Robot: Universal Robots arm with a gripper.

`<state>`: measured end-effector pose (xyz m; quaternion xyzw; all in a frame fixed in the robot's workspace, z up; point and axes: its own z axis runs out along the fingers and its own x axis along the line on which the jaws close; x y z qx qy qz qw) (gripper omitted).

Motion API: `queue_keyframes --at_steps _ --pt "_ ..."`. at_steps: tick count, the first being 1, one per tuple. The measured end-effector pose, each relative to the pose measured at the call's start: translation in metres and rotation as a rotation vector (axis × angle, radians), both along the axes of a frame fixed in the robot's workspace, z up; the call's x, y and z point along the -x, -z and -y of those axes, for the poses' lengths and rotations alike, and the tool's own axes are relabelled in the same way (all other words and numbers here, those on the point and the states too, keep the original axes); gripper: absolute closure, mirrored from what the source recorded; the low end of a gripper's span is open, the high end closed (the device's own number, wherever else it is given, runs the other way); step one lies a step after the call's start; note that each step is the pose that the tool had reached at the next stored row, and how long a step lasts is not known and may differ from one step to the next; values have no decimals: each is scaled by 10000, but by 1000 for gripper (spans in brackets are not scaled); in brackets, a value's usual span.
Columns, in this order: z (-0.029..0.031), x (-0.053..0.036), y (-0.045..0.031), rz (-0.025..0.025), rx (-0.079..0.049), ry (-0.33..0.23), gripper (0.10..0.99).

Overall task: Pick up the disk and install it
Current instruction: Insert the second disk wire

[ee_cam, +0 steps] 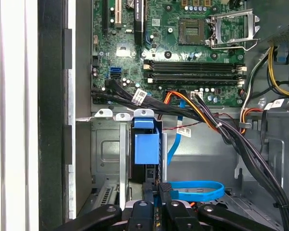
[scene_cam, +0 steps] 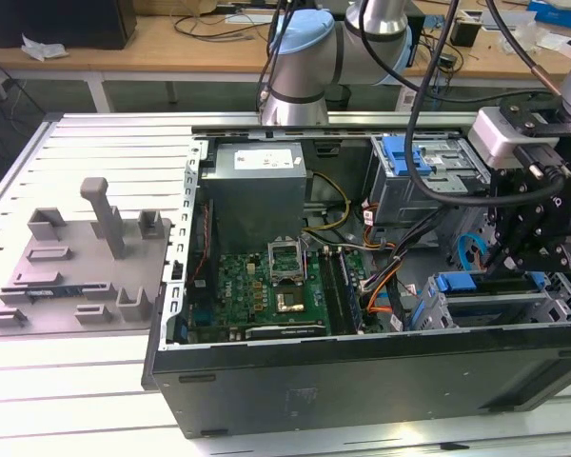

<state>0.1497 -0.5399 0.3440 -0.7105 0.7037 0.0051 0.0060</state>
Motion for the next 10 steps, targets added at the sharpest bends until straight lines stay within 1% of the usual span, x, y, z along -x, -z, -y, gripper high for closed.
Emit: queue_keyframes --at_steps 5,10 --pt "-11 0 1 0 1 0 925" --pt "-13 0 18 0 0 0 925"
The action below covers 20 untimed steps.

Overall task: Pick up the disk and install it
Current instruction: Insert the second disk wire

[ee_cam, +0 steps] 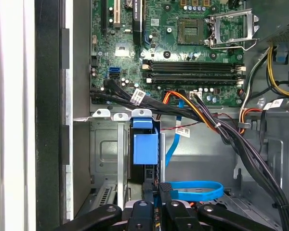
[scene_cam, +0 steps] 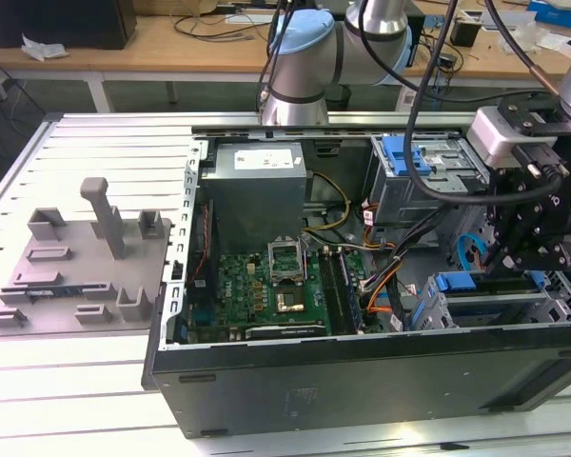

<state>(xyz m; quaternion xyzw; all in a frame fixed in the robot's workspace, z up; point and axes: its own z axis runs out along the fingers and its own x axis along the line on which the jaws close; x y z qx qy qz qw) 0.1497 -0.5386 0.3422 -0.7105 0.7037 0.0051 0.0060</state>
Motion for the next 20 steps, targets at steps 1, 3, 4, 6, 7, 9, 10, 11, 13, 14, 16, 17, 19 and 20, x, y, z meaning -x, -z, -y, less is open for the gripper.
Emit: queue_keyframes --at_steps 1,3,4,6,7,9,10,11,13,14,16,17,19,20 --pt "0 0 5 0 0 0 925" --pt "0 0 16 0 2 0 925" --pt "0 0 20 0 1 0 925" --pt "0 0 30 -1 2 0 925" --pt "0 0 33 0 5 0 925" --pt "0 0 39 0 6 0 925" --pt "1 0 41 0 5 1 925" --pt "0 0 42 0 3 0 925" --pt "0 0 45 1 -4 -1 925" --pt "-1 0 49 1 -16 -1 914" --pt "-1 1 42 0 -4 -1 855" --pt "-1 1 34 0 0 -1 792" --pt "-8 1 -4 0 16 0 725" --pt "-20 2 -32 0 33 1 725"
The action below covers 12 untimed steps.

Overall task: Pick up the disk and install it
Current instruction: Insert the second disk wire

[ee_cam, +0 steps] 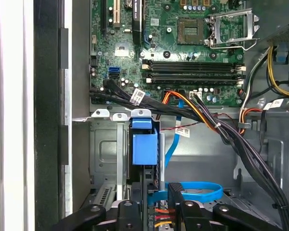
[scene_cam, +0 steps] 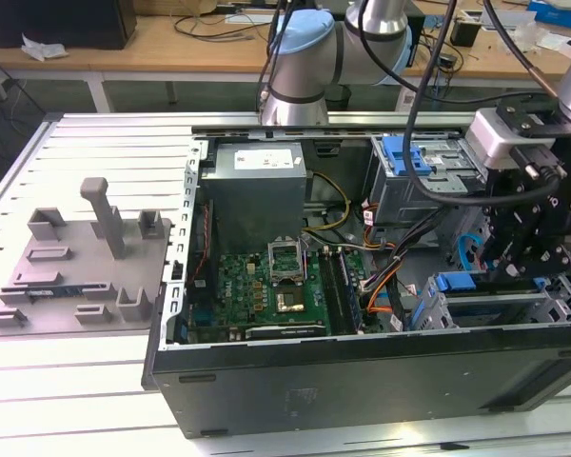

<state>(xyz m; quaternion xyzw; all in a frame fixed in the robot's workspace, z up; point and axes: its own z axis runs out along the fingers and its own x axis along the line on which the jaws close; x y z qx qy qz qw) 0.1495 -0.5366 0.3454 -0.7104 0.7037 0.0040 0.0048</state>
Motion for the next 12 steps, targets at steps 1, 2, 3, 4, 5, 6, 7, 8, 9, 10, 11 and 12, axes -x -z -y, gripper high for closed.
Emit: queue_keyframes --at_steps 1,2,3,4,5,6,7,8,9,10,11,12 --pt "-18 0 -43 0 35 1 725" --pt "-56 0 -116 0 108 -1 725" --pt "-79 0 -164 0 163 0 725" --pt "-93 0 -192 0 195 0 725" --pt "-125 0 -255 0 272 1 725" --pt "-142 0 -290 0 316 2 725" --pt "-155 0 -317 0 354 2 725" --pt "-171 0 -345 0 408 6 725" --pt "-182 0 -355 0 447 8 725" --pt "-201 0 -366 0 508 8 725" --pt "-214 0 -373 0 552 9 725" --pt "-226 0 -380 0 593 9 808"
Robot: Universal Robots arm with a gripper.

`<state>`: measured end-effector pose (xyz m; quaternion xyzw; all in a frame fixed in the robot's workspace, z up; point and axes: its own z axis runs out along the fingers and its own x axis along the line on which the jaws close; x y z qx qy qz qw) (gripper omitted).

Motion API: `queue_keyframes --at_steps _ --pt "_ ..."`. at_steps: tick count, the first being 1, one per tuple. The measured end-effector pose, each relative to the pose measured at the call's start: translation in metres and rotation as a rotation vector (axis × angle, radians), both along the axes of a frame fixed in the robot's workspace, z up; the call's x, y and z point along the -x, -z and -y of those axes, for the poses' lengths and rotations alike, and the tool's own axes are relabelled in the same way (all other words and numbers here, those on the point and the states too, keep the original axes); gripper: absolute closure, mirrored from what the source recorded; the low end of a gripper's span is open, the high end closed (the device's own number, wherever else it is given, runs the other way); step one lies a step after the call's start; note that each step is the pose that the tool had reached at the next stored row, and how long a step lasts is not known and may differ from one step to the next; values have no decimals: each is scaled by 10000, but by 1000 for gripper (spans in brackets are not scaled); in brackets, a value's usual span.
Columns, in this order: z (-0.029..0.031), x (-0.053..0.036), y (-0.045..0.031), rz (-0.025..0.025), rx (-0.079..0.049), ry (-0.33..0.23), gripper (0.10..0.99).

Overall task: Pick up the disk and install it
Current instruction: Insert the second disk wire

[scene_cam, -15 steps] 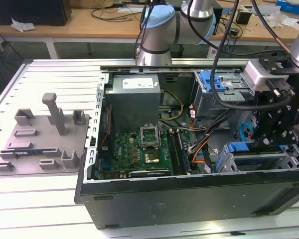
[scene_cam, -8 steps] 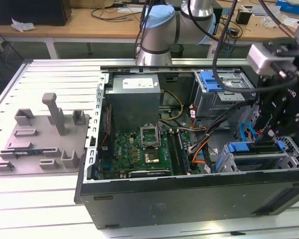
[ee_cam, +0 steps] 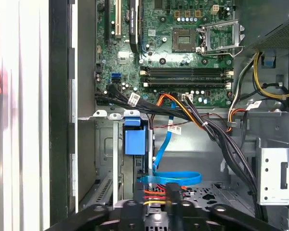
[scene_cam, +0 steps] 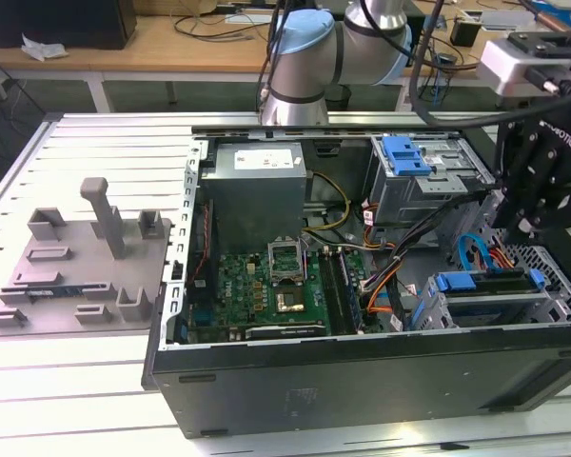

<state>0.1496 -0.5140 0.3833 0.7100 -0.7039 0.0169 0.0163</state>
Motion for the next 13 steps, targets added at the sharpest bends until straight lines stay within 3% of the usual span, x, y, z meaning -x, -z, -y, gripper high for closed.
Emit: queue_keyframes --at_steps 1,2,4,13 --pt "-13 0 -6 0 44 1 808" --pt "-26 0 -11 -1 84 1 929" --pt "-48 0 -18 0 165 4 980" --pt "-53 0 -19 0 213 5 980"
